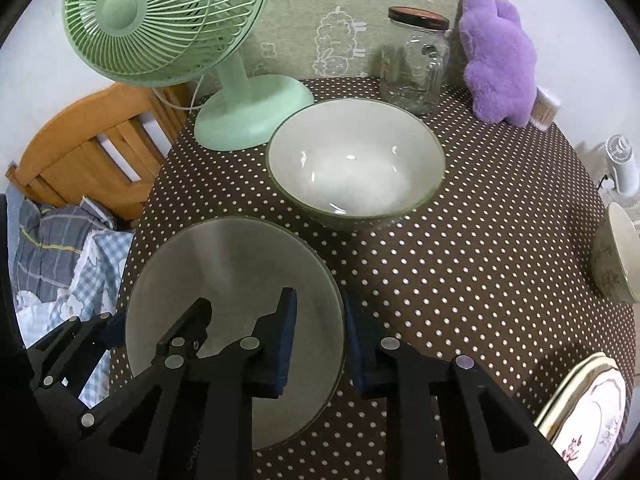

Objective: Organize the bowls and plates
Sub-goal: 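Lift the grey-green bowl with both tools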

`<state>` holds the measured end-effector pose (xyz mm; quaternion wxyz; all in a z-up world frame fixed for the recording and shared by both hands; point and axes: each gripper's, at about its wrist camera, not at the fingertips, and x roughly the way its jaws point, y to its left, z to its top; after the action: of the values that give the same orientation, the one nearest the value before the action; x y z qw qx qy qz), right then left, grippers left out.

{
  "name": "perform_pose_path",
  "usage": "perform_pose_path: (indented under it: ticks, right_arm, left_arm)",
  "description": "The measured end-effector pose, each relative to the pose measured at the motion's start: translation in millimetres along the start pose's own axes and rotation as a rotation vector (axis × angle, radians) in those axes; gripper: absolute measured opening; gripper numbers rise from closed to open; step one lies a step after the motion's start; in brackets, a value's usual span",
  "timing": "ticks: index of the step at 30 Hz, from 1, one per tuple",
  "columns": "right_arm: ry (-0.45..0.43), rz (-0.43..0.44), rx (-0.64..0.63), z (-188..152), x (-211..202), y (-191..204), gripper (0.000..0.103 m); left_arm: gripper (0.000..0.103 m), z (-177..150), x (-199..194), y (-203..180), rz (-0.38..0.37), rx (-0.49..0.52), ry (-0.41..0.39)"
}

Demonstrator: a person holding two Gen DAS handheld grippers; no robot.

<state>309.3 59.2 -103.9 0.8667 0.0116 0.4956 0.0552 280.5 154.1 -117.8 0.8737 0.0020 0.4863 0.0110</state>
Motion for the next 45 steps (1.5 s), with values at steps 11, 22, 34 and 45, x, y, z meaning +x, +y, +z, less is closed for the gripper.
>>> perform_pose_path:
  ticks: [11, 22, 34, 45]
  right_arm:
    - [0.006, -0.019, 0.029, -20.2, -26.5, -22.8, 0.027]
    - [-0.005, -0.020, 0.056, -39.1, -61.0, -51.8, 0.027]
    - [-0.022, -0.018, 0.062, -70.4, -97.9, -77.5, 0.027]
    - [-0.004, -0.016, 0.069, -107.6, -107.8, -97.4, 0.027]
  left_arm:
    - [0.036, -11.5, -23.3, -25.4, -0.017, 0.023, 0.004]
    - [0.036, -24.7, -50.9, -50.1, -0.022, 0.023, -0.009]
    - [0.036, -55.5, -80.1, -77.1, -0.018, 0.018, -0.028]
    - [0.036, -88.3, -84.6, -95.9, -0.018, 0.033, -0.001]
